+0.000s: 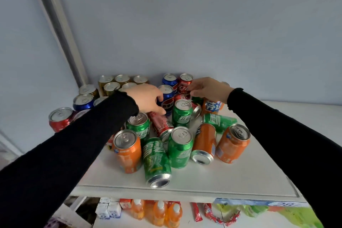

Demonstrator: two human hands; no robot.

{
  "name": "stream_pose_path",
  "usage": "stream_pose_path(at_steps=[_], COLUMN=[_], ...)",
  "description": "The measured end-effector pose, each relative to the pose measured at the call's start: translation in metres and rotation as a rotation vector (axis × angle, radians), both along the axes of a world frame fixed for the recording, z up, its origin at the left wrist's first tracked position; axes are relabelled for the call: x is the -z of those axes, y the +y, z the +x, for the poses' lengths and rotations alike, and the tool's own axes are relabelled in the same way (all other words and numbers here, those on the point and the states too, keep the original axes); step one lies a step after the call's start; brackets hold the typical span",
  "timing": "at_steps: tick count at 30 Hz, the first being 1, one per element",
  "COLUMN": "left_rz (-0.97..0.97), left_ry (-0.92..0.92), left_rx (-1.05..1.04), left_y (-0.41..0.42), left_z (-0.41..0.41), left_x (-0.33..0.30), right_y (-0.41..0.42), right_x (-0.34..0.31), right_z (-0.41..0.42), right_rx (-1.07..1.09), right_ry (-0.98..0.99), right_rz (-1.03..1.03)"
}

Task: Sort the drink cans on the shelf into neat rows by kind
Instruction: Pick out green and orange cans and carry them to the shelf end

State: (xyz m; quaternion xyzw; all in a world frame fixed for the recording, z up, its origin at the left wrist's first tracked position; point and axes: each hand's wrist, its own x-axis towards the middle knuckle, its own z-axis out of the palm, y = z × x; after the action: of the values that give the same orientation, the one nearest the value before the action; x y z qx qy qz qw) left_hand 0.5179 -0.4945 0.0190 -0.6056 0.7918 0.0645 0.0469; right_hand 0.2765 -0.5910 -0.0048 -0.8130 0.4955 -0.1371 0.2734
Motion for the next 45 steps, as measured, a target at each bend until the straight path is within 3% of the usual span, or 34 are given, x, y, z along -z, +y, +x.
stream_pose_path(at_steps=[4,8,13,19,28,31,34,40,45], left_rz=[0.063,0.158,0.265,0.300,0.363,0.288,0.105,-0.296,-0.370], left_ry=[-0.110,-0.090,-0.041,-0.022,0.098,0.103,0.070,-0.063,-0.050], left_rx=[-0.147,-0.301,-0.454,-0.510,-0.560,-0.557,-0.530,-0.468,-0.449], left_y=[-0.001,-0.005,-0.014,-0.018,-0.015,-0.006,0.004,0.022,0.029], left_z=[-0.017,-0.025,-0.030,-0.032,-0.034,-0.032,-0.030,-0.031,-0.040], left_x=[0.009,0.017,0.024,0.031,0.030,0.027,0.029,0.041,0.041], right_y=[-0.017,-0.030,-0.053,-0.075,-0.068,-0.062,-0.053,-0.028,-0.018], right_x=[0.005,0.007,0.010,0.010,0.010,0.005,0.004,0.024,0.025], right_z=[0.019,0.041,0.059,0.062,0.053,0.047,0.036,0.013,0.003], right_rx=[-0.135,-0.273,-0.370,-0.382,-0.416,-0.435,-0.394,-0.259,-0.203], right_ry=[0.237,0.499,0.702,0.692,0.573,0.544,0.524,0.249,0.205], right_rz=[-0.045,-0.122,0.000,0.254,0.284,0.167,-0.085,-0.424,-0.534])
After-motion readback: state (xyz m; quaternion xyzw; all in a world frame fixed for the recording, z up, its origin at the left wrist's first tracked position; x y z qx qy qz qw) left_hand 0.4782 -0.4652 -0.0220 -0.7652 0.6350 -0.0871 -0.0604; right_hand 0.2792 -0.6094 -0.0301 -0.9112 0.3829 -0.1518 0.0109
